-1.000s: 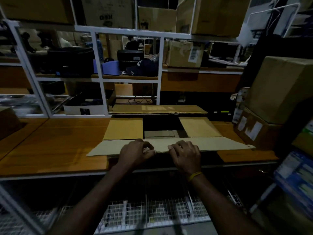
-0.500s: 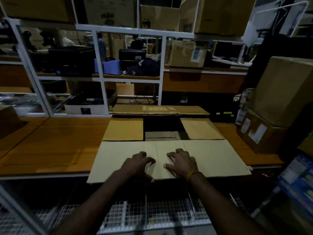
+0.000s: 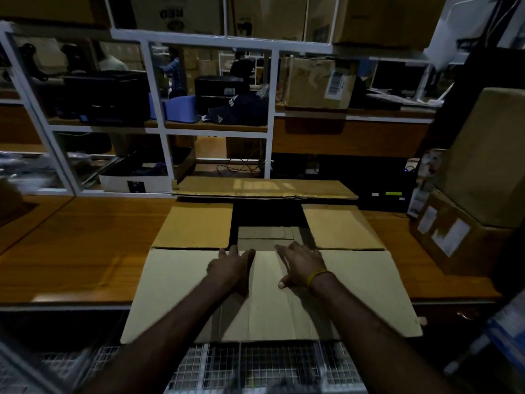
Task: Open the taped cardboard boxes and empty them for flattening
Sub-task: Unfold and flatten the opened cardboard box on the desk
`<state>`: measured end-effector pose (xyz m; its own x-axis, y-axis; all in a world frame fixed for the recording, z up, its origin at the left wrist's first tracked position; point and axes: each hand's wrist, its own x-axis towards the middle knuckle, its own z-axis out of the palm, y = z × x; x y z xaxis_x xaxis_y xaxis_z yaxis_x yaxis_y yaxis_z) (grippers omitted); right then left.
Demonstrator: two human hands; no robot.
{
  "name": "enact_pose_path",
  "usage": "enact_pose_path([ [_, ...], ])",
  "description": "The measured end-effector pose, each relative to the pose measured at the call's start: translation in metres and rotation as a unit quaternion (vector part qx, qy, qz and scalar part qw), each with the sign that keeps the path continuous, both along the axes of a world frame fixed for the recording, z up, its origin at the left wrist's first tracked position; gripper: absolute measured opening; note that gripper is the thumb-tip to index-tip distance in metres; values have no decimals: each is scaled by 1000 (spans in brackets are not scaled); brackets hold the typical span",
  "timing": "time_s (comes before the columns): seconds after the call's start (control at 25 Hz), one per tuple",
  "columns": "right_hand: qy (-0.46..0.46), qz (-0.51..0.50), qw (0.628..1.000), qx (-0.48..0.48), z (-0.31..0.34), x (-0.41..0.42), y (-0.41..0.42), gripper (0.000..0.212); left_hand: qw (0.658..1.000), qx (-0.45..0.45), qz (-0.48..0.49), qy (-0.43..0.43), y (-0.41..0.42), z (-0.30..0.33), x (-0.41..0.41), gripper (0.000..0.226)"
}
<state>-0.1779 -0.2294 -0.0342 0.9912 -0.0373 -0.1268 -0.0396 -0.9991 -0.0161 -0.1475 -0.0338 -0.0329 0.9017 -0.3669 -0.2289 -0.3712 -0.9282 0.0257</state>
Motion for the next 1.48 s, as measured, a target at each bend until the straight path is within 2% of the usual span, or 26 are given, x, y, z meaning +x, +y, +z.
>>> enact_pose_path([
  [0.24, -66, 47, 996, -43, -14, 15, -7, 81, 986, -44, 43, -155, -20, -21, 7, 59],
  [0.36, -104, 56, 992, -39, -24, 17, -9, 74, 976, -61, 44, -205, -23, -30, 11, 40],
  [0.64, -144, 93, 985, -4, -28, 18, -14, 54, 972, -67, 57, -219, -27, -38, 14, 46],
  [0.84, -130, 105, 986, 2, -25, 23, -17, 53, 976, -64, 65, -198, -27, -40, 18, 52],
  [1.0, -84, 123, 989, 12, -13, 31, -27, 61, 985, -13, 77, -153, -32, -21, 21, 51],
  [1.2, -89, 106, 989, 48, -6, 28, -32, 63, 995, 48, 57, -59, -32, 6, 22, 71],
  [1.4, -139, 124, 980, 73, -16, 24, -33, 72, 996, 82, 30, -8, -33, 15, 21, 58],
  [1.48, -146, 135, 977, 78, -15, 22, -31, 72, 995, 90, 25, 45, -35, 23, 24, 57],
])
